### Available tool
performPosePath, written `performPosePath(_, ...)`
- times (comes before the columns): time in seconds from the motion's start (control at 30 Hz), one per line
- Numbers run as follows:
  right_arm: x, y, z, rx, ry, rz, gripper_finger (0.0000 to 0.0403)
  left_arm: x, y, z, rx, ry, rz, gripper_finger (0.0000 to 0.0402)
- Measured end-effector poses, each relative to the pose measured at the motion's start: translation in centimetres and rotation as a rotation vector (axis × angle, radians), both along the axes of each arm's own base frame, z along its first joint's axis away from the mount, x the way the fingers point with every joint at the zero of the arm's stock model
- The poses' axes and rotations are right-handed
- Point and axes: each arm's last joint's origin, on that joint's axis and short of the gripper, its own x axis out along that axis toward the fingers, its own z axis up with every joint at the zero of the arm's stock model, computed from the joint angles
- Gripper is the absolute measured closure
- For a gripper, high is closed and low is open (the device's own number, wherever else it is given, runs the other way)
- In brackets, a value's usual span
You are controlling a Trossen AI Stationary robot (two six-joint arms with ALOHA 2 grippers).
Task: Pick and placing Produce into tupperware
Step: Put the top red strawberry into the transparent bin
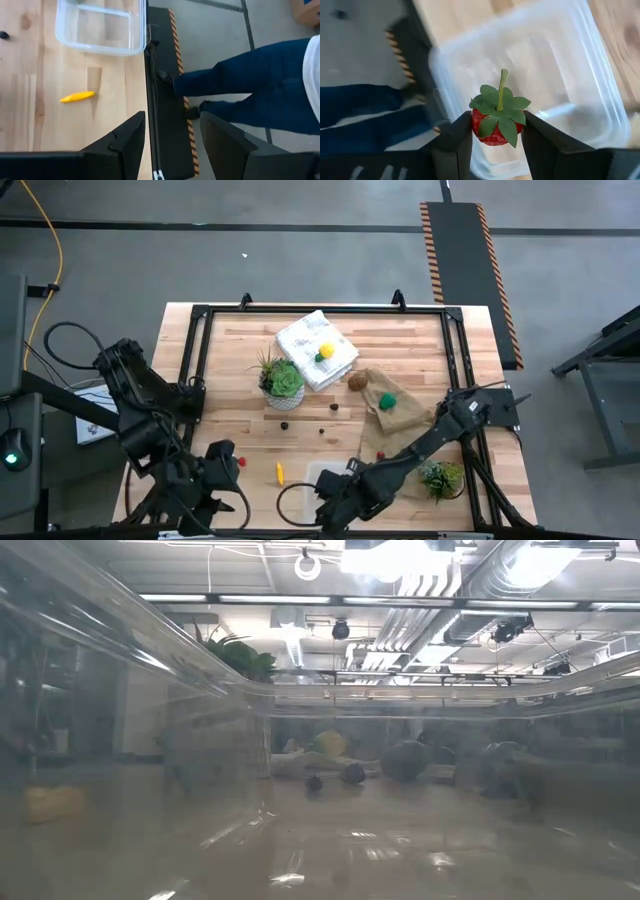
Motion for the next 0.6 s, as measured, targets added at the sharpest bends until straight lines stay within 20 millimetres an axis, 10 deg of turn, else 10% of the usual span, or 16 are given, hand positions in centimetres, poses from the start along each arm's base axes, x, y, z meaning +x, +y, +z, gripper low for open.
performPosePath(0.6,1.8,-2.2,-5.5,-0.01,0.063,-0.181,0.0279,-0.5,-0.5,-0.5,0.015,0.051,-0.04,0.0222)
